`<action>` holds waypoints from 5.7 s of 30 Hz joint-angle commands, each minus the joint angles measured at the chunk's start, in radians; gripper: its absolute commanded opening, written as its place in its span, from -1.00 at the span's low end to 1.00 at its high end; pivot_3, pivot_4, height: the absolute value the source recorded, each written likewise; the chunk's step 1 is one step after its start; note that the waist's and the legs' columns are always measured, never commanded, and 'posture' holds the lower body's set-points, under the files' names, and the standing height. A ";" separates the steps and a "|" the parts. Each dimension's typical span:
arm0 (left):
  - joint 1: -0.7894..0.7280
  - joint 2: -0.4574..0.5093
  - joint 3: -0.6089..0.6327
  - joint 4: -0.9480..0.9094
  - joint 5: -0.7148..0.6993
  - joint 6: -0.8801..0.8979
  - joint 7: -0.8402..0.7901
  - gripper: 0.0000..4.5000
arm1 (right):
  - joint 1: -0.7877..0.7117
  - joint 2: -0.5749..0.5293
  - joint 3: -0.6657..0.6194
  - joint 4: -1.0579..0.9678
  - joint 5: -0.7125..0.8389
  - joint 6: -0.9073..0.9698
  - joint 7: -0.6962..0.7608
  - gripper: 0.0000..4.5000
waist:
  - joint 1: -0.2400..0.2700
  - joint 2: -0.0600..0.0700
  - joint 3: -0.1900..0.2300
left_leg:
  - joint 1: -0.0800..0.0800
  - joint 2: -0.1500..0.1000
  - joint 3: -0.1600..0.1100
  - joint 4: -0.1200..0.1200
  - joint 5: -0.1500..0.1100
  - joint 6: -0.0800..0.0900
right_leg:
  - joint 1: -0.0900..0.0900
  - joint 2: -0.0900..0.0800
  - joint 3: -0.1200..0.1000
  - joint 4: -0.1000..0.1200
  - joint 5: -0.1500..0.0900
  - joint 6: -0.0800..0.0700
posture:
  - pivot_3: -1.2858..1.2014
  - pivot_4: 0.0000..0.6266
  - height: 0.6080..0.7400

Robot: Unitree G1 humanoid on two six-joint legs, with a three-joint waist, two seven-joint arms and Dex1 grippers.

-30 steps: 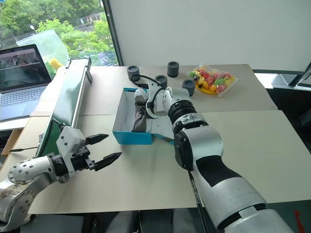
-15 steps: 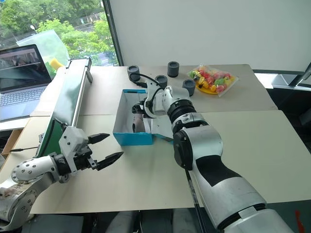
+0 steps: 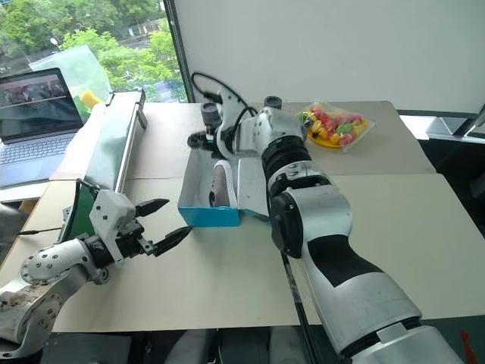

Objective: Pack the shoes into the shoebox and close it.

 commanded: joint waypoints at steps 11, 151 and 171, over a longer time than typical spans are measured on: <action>-0.067 -0.235 0.424 0.136 0.167 -0.014 0.583 1.00 | 0.821 -0.360 0.304 -1.084 0.119 -0.203 0.630 0.64 | -0.015 -0.001 0.000 | 0.003 0.002 -0.001 0.001 -0.001 0.001 | -0.002 0.000 0.006 0.003 0.000 0.000 | 0.03 -0.52 0.93; -0.272 -0.490 -0.295 0.168 0.283 -0.145 0.331 0.48 | 0.502 0.278 -0.285 -0.587 0.836 0.361 -0.466 -0.89 | -0.010 -0.004 0.001 | -0.013 0.002 0.005 0.003 0.002 0.001 | -0.013 0.001 0.003 0.005 0.005 -0.001 | 0.03 -0.52 0.93; -0.201 -0.400 -0.326 0.118 0.329 -0.119 0.303 0.98 | 0.412 0.113 -0.241 -0.508 0.643 0.042 -0.465 -0.89 | -0.012 -0.003 0.001 | -0.012 0.002 0.005 0.003 0.002 0.001 | -0.013 0.001 0.003 0.005 0.005 -0.001 | 0.03 -0.52 0.93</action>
